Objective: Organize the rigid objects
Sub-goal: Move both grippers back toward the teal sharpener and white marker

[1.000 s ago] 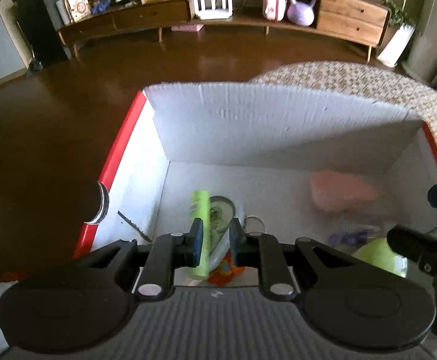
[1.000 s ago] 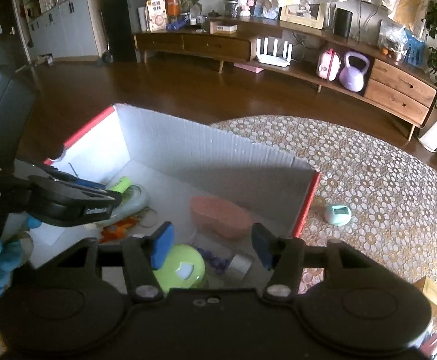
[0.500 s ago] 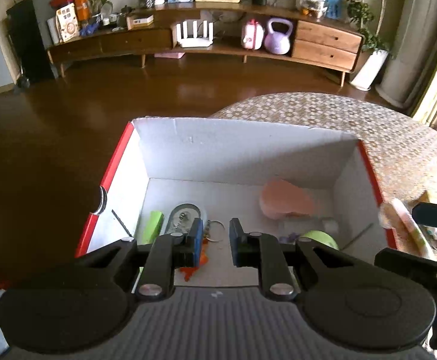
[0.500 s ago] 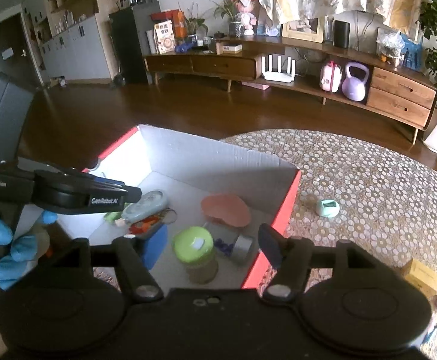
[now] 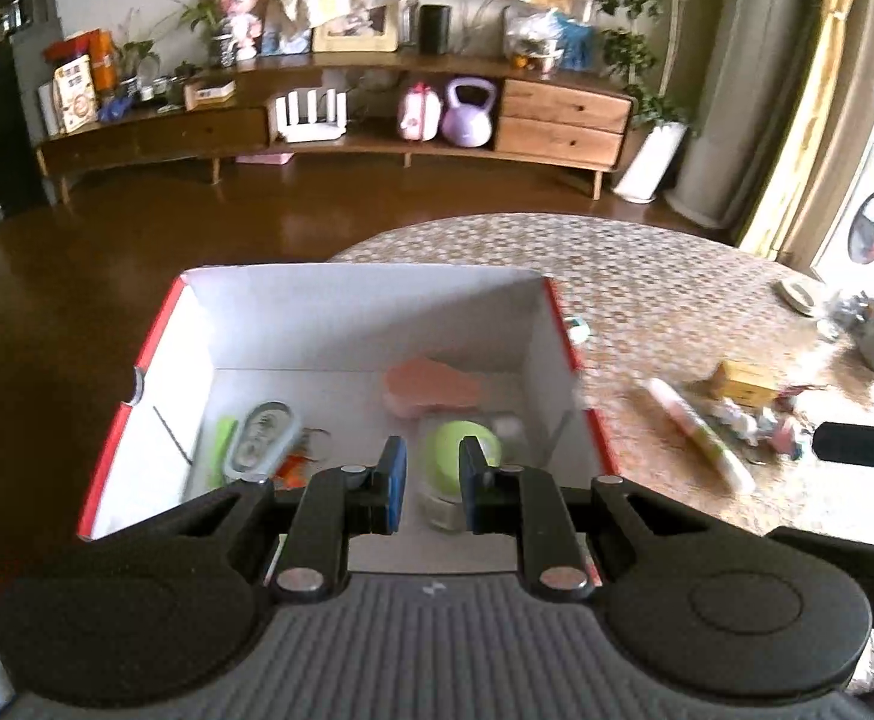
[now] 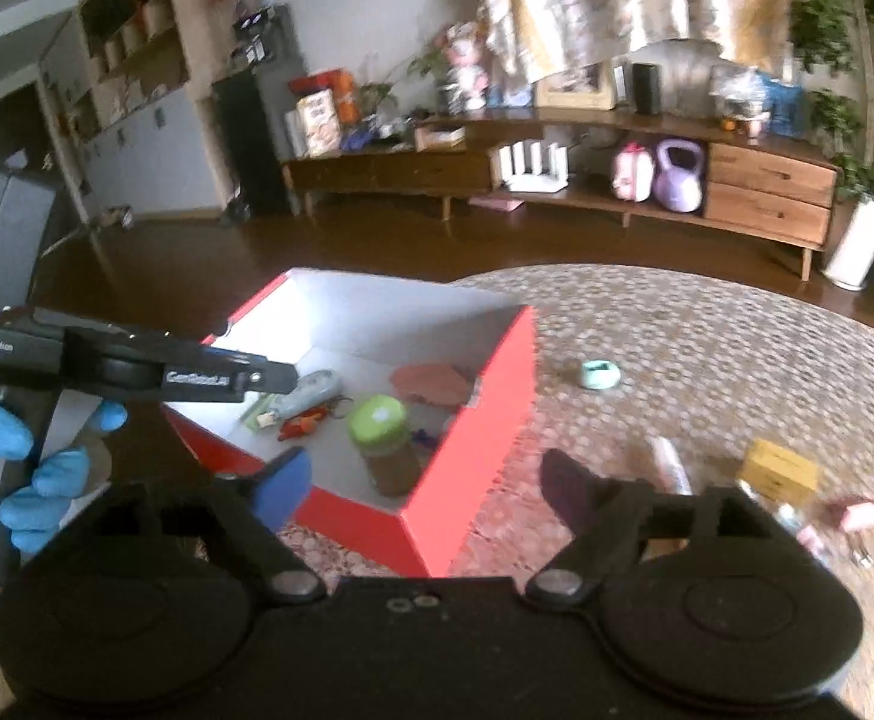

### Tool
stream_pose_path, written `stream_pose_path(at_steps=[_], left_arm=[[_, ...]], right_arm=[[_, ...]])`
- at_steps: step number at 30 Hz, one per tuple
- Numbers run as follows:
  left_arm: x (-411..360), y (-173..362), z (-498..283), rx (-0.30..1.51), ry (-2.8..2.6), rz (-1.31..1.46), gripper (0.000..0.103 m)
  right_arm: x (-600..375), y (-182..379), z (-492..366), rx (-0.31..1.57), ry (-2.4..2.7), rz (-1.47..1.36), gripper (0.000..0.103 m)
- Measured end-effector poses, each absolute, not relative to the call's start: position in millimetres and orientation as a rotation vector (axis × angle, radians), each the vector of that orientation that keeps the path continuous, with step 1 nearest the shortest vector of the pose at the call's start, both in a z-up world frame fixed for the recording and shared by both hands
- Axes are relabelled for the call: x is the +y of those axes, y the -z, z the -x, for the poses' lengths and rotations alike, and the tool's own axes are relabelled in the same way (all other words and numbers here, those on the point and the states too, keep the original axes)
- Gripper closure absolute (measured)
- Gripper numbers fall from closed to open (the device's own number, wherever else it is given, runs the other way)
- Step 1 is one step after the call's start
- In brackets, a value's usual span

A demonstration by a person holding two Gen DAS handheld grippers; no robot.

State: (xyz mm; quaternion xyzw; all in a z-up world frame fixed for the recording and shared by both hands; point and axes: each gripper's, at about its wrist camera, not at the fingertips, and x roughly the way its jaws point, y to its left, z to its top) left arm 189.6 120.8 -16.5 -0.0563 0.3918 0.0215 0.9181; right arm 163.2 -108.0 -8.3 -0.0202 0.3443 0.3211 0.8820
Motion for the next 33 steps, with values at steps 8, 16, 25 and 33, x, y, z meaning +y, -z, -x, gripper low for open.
stream_pose_path(at_steps=[8, 16, 25, 33], left_arm=[[83.0, 11.2, -175.4, 0.780, 0.018, 0.101, 0.085], [41.6, 11.0, -177.3, 0.765, 0.072, 0.072, 0.073], [0.4, 14.6, -203.4, 0.739, 0.079, 0.069, 0.033], [-27.4, 25.7, -248.8, 0.718, 0.022, 0.121, 0.022]], right_arm=[[-173.0, 9.2, -139.5, 0.691, -0.595, -0.013, 0.014], [-216.4, 21.9, -124.5, 0.693, -0.546, -0.014, 0.013], [-228.6, 41.1, -125.2, 0.686, -0.541, 0.025, 0.013], [-228.3, 59.2, -140.2, 0.690, -0.542, 0.075, 0.005]])
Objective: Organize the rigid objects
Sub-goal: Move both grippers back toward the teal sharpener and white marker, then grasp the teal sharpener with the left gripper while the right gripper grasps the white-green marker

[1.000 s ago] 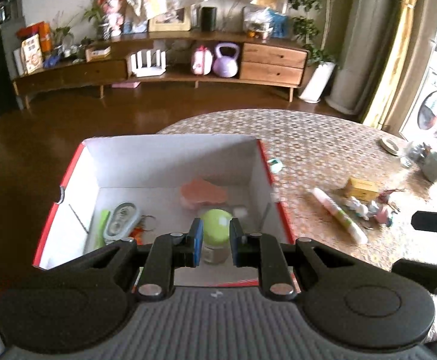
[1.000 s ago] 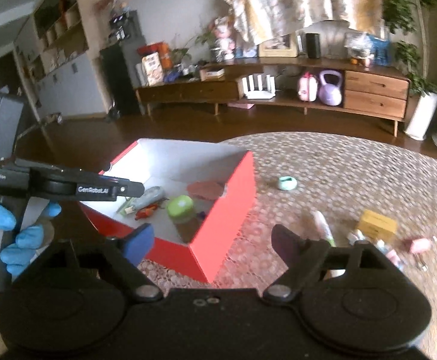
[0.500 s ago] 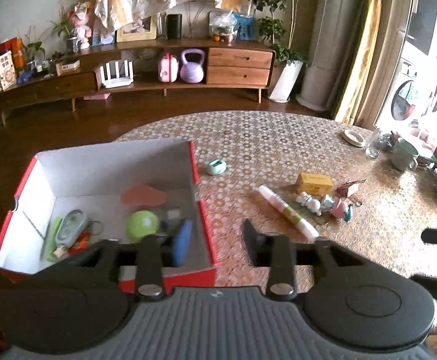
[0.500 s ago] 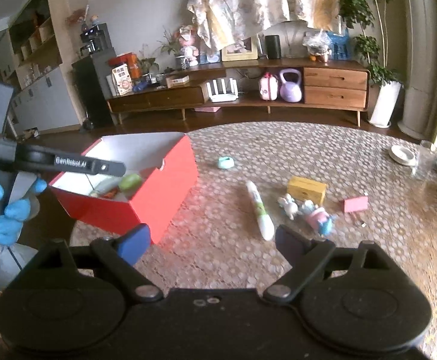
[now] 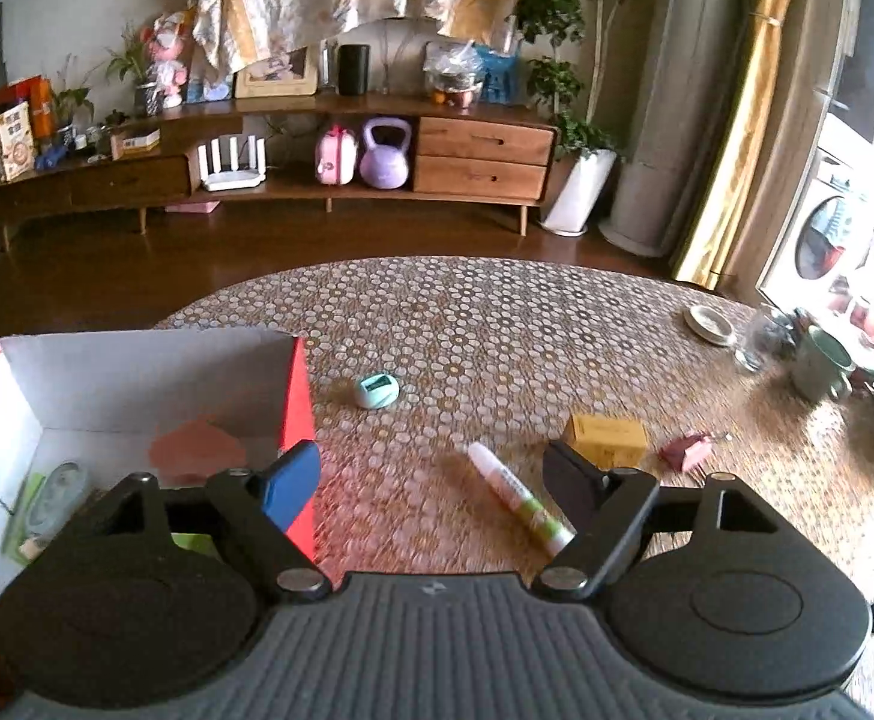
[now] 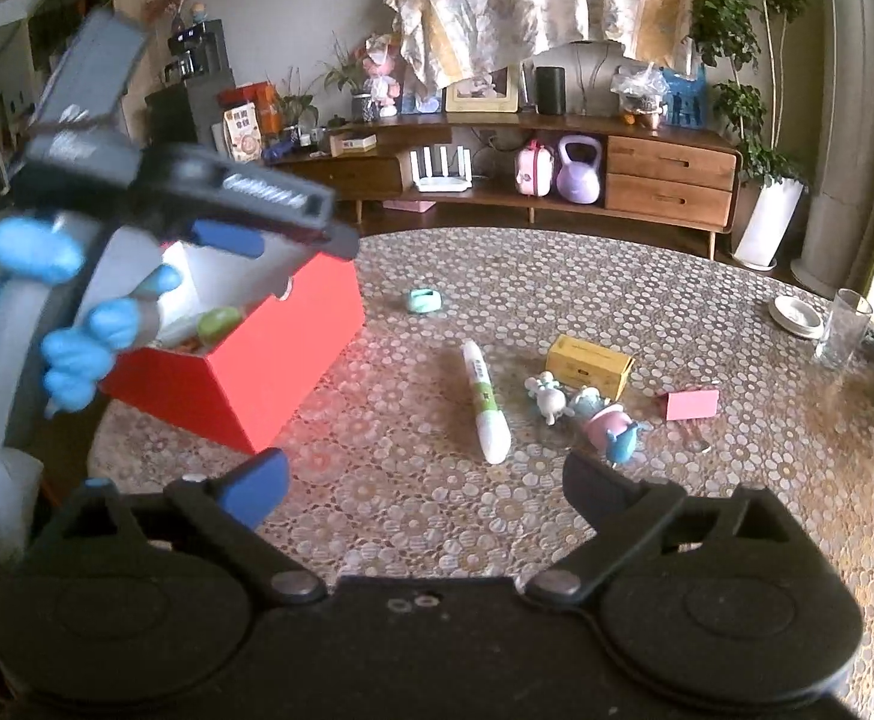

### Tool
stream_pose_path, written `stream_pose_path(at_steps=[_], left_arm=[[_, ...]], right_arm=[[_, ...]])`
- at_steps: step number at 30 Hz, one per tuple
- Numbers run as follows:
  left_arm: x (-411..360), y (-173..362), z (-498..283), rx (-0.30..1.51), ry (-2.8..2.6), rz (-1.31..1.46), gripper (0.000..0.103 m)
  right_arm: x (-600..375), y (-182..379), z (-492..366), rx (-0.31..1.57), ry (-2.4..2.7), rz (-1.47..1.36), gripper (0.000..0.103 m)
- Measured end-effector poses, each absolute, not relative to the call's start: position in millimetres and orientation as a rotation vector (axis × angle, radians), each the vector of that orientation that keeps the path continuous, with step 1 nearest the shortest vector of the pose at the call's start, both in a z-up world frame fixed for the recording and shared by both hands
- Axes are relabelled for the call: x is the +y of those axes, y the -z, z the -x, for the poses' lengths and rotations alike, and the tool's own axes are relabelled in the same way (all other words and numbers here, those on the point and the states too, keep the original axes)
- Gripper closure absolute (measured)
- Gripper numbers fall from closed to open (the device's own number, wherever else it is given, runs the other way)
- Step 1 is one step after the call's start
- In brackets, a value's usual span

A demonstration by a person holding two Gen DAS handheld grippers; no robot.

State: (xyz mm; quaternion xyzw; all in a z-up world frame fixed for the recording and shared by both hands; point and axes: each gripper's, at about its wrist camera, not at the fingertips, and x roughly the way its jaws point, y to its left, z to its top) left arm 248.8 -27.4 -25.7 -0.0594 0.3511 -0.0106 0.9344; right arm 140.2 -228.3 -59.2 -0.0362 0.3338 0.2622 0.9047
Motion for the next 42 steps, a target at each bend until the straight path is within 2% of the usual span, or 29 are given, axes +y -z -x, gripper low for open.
stream_pose_path(at_steps=[19, 31, 40, 42], left_arm=[[-62.5, 72.7, -370.0, 0.806, -0.211, 0.077, 0.022], [-60.3, 110.6, -422.6, 0.861, -0.299, 0.104, 0.022], [-54.6, 136.4, -446.9, 0.899, -0.320, 0.108, 0.024], [-51.0, 141.3, -451.0, 0.912, -0.332, 0.122, 0.027]], right_arm=[[-206.2, 96.9, -200.5, 0.729, -0.554, 0.127, 0.008], [-196.5, 123.3, -235.1, 0.774, -0.519, 0.146, 0.019], [-181.2, 140.3, -254.8, 0.797, -0.530, 0.185, 0.033], [-179.3, 143.4, -257.1, 0.807, -0.532, 0.183, 0.036]])
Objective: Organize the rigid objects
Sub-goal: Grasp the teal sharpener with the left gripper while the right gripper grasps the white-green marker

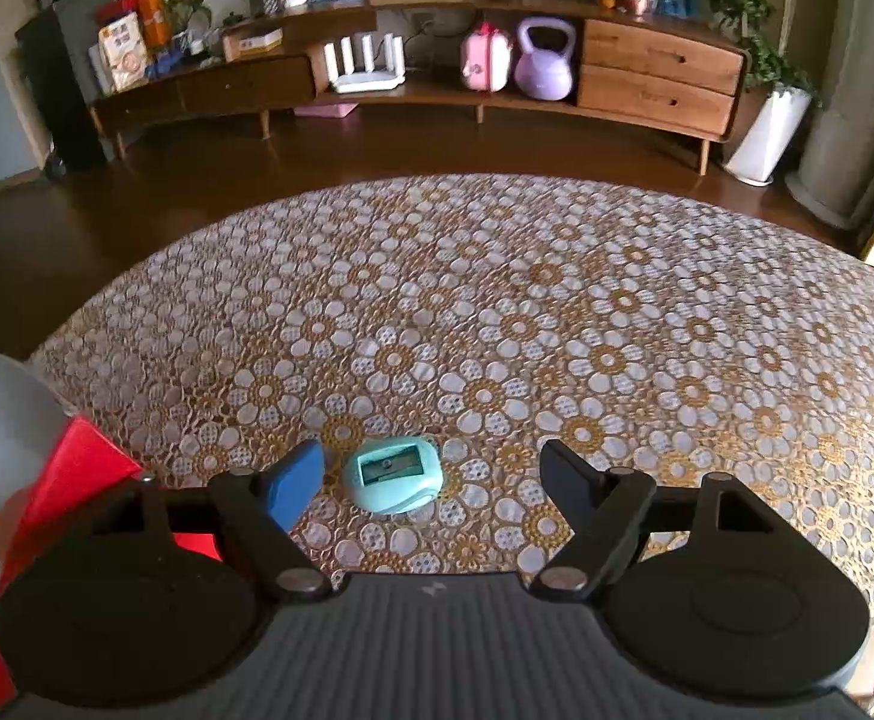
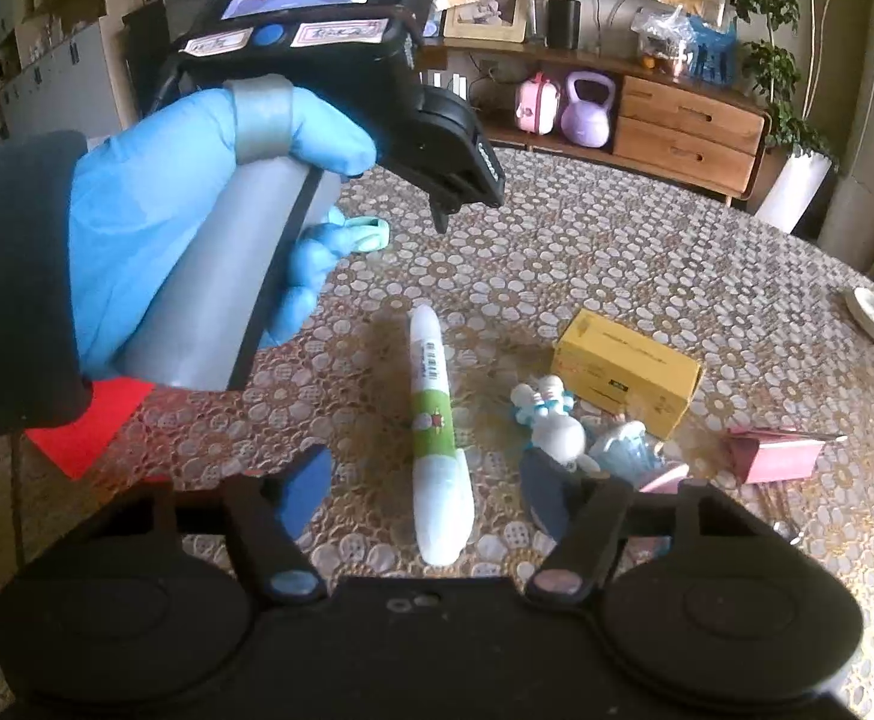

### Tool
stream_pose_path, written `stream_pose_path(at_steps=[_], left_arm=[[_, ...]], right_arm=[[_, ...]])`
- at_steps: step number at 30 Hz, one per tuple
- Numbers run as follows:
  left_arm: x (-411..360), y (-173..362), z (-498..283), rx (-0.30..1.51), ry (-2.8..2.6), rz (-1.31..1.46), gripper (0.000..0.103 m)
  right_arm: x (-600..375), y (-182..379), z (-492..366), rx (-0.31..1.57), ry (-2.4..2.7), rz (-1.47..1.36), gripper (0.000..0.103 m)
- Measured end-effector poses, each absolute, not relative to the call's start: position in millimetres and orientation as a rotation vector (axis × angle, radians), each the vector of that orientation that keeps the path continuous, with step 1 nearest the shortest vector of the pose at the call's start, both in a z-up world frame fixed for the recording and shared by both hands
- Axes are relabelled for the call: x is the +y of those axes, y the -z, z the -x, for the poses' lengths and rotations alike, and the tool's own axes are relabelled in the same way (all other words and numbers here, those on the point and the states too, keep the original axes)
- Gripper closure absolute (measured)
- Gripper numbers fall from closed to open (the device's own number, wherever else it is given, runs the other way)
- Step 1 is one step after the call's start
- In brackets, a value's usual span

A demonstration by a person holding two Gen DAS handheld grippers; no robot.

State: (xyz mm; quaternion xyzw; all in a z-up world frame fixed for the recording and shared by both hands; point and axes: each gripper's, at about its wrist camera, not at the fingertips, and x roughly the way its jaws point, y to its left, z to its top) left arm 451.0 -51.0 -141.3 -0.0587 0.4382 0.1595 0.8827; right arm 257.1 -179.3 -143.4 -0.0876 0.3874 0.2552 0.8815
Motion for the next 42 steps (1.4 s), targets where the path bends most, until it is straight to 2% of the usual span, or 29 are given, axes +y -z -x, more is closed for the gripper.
stream_pose_path(at_steps=[6, 11, 19, 22, 24, 27, 42], left_arm=[[-45.7, 153.5, -459.3, 0.931, -0.344, 0.147, 0.036], [-40.8, 157.3, -458.7, 0.927, -0.340, 0.172, 0.039], [-41.7, 157.4, -455.6, 0.898, -0.302, 0.156, 0.064], [-41.6, 157.2, -453.7, 0.894, -0.297, 0.156, 0.064], [-42.2, 157.4, -452.6, 0.891, -0.293, 0.151, 0.064], [-40.8, 157.0, -451.4, 0.897, -0.291, 0.155, 0.064], [-45.3, 128.6, -409.8, 0.922, -0.230, 0.186, 0.064]], right_arm=[[-173.6, 146.7, -259.2, 0.811, -0.538, 0.198, 0.043], [-171.0, 150.1, -265.6, 0.820, -0.535, 0.208, 0.047], [-164.2, 153.4, -270.3, 0.804, -0.521, 0.226, 0.054], [-161.8, 152.9, -269.8, 0.796, -0.518, 0.232, 0.060], [-159.0, 152.2, -267.8, 0.787, -0.516, 0.244, 0.072], [-155.7, 151.3, -267.9, 0.775, -0.493, 0.253, 0.080], [-199.5, 120.6, -249.6, 0.784, -0.426, 0.031, 0.082]])
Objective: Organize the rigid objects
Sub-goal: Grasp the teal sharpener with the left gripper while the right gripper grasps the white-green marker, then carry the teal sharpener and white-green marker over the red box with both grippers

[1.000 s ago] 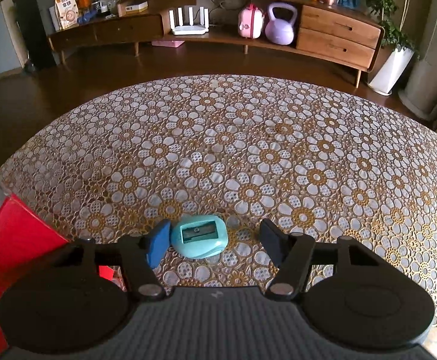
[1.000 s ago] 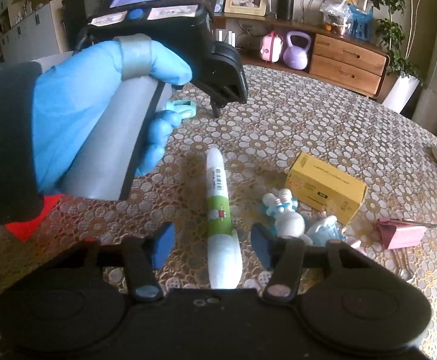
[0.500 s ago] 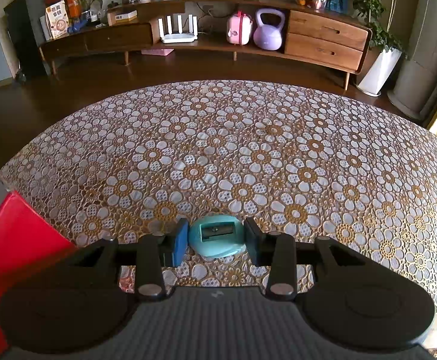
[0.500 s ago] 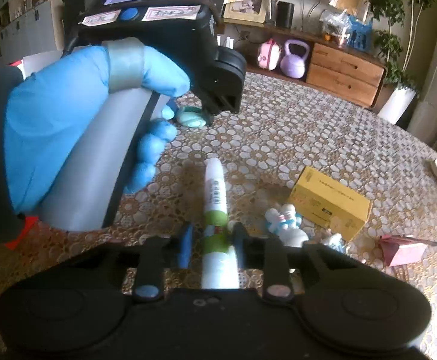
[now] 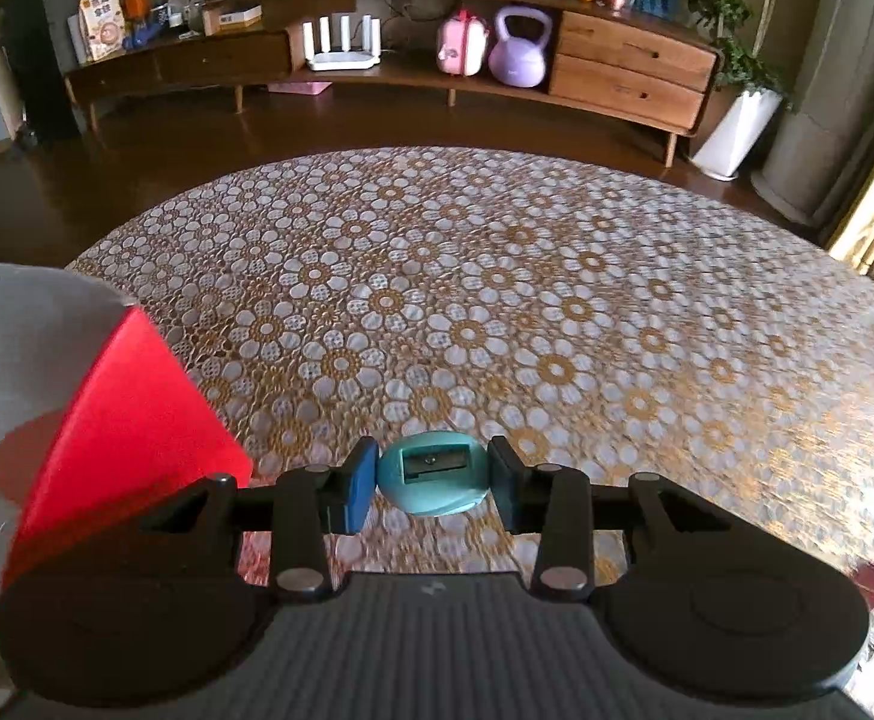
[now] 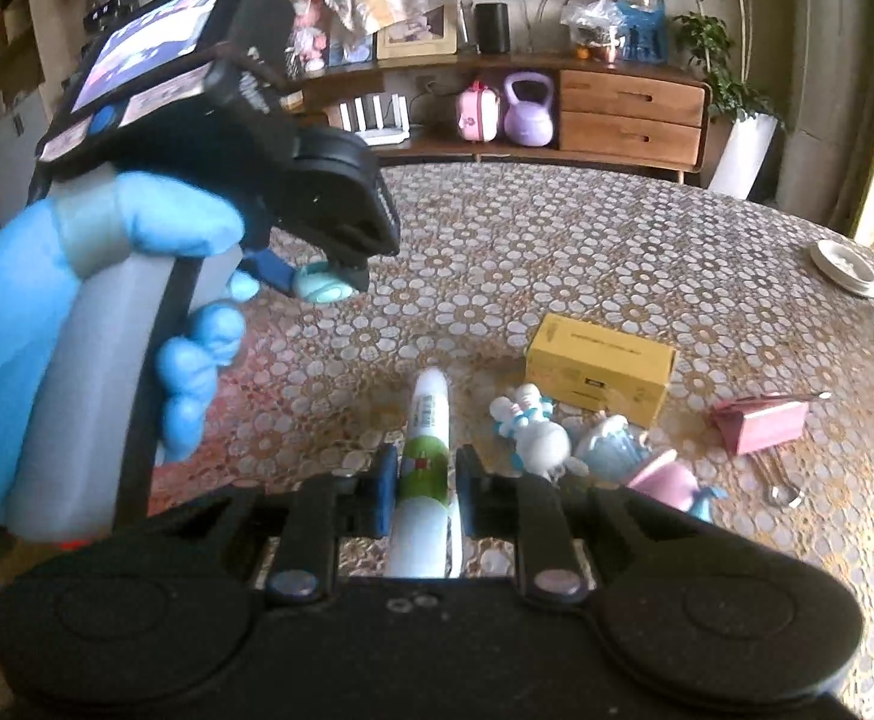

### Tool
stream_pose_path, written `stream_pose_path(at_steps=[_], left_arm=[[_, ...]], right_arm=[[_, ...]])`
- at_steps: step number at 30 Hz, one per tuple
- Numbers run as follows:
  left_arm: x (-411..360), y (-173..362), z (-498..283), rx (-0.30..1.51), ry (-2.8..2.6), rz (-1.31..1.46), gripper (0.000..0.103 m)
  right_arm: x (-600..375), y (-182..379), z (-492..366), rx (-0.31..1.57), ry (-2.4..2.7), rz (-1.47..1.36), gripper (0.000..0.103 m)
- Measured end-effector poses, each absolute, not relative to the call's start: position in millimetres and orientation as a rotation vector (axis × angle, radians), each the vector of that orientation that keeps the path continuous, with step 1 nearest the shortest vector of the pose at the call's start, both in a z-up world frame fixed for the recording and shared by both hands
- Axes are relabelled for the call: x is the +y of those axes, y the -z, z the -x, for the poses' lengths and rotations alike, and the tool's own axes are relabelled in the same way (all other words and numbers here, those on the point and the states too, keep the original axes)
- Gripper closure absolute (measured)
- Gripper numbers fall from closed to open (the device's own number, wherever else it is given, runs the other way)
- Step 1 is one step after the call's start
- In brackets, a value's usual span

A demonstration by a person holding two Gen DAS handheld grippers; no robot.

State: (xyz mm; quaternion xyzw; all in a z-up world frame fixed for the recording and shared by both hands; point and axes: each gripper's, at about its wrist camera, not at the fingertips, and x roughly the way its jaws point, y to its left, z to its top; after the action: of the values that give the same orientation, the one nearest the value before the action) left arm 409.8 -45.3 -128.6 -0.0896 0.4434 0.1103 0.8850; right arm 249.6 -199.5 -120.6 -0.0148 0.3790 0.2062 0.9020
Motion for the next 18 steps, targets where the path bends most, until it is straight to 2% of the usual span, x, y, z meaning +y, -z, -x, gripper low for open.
stream_pose_path(at_steps=[3, 6, 18], left_arm=[[-48.5, 115.5, -395.5, 0.915, -0.201, 0.171, 0.064], [-47.9, 102.0, -379.2, 0.906, -0.172, 0.165, 0.064], [-28.2, 64.4, -295.0, 0.858, -0.053, 0.095, 0.064]], right_arm=[[-203.7, 112.2, -237.3, 0.767, -0.424, 0.030, 0.083], [-207.5, 103.8, -225.2, 0.752, -0.419, 0.026, 0.093], [-205.2, 121.5, -211.2, 0.797, -0.435, 0.130, 0.093]])
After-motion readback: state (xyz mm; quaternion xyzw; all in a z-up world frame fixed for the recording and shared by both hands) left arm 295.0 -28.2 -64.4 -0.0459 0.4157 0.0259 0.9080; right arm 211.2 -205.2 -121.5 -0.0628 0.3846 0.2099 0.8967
